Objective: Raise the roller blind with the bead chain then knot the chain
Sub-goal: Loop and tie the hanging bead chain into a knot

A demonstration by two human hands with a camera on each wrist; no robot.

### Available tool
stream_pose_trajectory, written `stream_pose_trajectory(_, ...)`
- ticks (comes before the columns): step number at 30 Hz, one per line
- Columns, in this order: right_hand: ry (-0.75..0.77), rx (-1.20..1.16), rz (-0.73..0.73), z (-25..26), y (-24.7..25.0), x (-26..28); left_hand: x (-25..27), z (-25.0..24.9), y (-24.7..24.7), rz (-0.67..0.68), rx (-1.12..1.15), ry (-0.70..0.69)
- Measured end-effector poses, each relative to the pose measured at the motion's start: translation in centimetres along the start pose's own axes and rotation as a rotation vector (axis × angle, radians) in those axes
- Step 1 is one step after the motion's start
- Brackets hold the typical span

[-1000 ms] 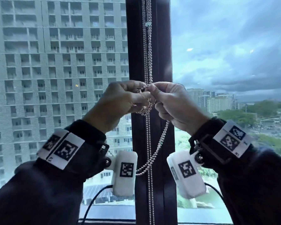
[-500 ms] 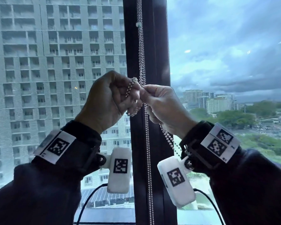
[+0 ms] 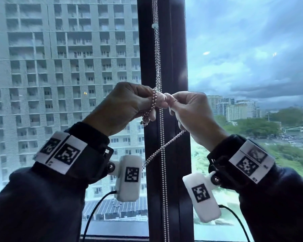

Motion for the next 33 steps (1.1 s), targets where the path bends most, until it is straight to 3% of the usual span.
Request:
stream_pose_trajectory(4,0.024,-0.005,0.023,-0.3,0.2,0.3,-0.1,-0.1,0.5,-0.118,-0.121,-0.006)
stream_pose_trajectory(8,0.164,0.046,0.012,0.7,0.2,1.2,-0.4,0.3,0.4,-0.165,-0.164,0.022)
stream_pose_trajectory(10,0.248,0.115,0.054,1.6,-0.5,1.9,-0.5,0.7,0.5,-0.193,-0.183,0.044)
stream_pose_trajectory(14,0.275,0.154,0.139,1.9,-2.2,2.9,-0.6,1.3,0.1,-0.248,-0.174,0.085)
stream_pose_trajectory(23,0.293,0.245,-0.092,1.9,-1.6,3.1,-0.6,2.6,0.0,-0.370,-0.117,0.190)
stream_pose_trajectory(29,0.193,0.163,-0.202,0.7,0.4,1.7,0.0,3.2,-1.3,-0.284,0.369,0.278)
stream_pose_trajectory(33,0.142,0.188,-0.169,-0.9,1.2,1.0,0.3,3.2,-1.1,-0.258,0.596,0.255)
Point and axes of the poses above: each hand's wrist, its own x-axis away from the middle knuckle, its own y-axis out of the back of the hand, z = x × y, the point moved 9 cm from there along -x, towards the middle knuckle
